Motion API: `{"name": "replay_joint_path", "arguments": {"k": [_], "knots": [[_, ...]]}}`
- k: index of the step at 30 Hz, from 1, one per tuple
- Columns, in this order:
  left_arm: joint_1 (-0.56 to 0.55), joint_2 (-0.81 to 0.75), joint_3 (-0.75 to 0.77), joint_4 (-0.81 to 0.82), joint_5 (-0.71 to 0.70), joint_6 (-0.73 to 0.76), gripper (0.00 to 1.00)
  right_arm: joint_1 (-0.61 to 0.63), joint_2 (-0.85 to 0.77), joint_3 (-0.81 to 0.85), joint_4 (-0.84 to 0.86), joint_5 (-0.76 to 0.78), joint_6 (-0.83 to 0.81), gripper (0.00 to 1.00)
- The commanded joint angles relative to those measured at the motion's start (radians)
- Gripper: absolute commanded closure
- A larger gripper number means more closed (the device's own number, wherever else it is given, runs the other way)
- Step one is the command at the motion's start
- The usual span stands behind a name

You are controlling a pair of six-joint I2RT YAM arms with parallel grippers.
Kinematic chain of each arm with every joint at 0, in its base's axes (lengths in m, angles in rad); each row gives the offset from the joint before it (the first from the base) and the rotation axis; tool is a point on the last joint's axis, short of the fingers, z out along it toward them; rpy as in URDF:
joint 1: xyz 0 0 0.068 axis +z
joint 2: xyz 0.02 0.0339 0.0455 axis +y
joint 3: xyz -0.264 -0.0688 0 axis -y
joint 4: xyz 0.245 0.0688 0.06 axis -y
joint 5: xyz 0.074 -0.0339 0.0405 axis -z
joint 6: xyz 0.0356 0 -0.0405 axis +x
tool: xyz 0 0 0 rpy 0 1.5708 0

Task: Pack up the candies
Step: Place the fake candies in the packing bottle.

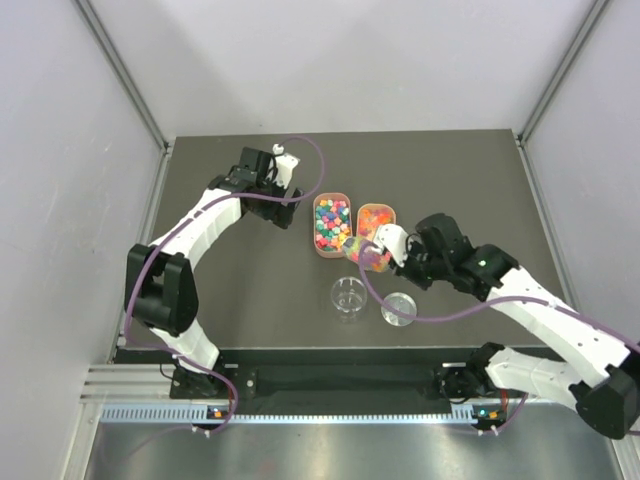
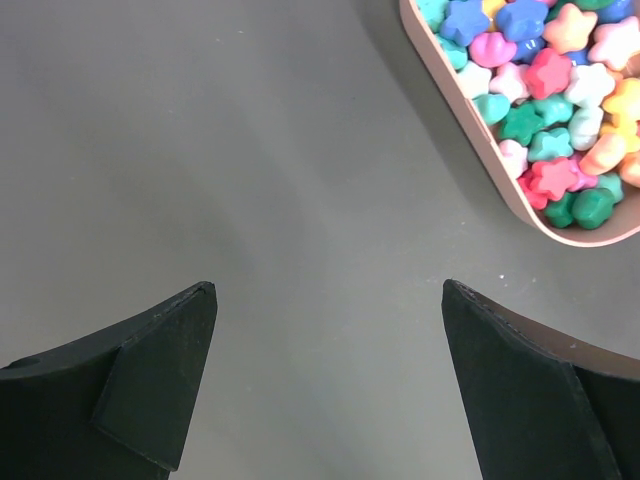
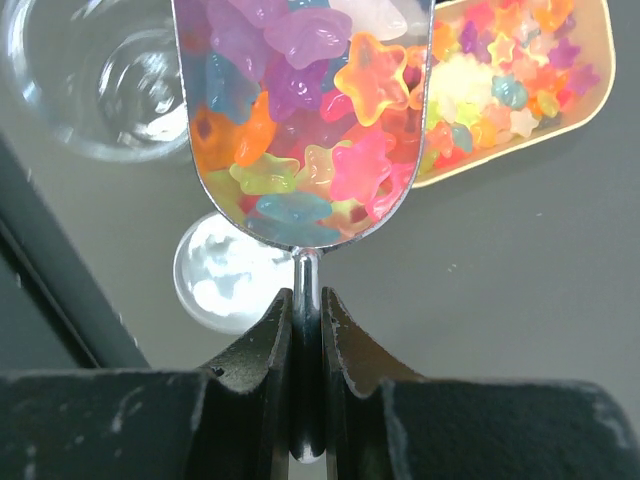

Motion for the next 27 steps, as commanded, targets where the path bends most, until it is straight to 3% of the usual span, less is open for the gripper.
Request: {"name": "replay_joint_path", "arguments": {"k": [1, 9, 16, 27], "knots": [[0.0, -0.052, 0.016, 0.009, -0.043, 0.04, 0.01, 0.016, -0.081, 0.096, -0.136, -0.071, -0.217, 1.0], [0.006, -0.046, 0.022, 0.023, -0.058, 0.041, 0.01, 0.016, -0.104, 0.102, -0.305, -0.066, -0.419, 1.0], [0.007, -0.043, 0.037, 0.017, -0.06, 0.041, 0.01, 0.017, -0.097, 0.079, -0.342, -0.043, -0.4, 1.0], [0.007, -0.063, 0.05, -0.004, -0.06, 0.012, 0.02, 0.049, 0.039, 0.255, -0.451, 0.072, -0.455, 1.0]]}}
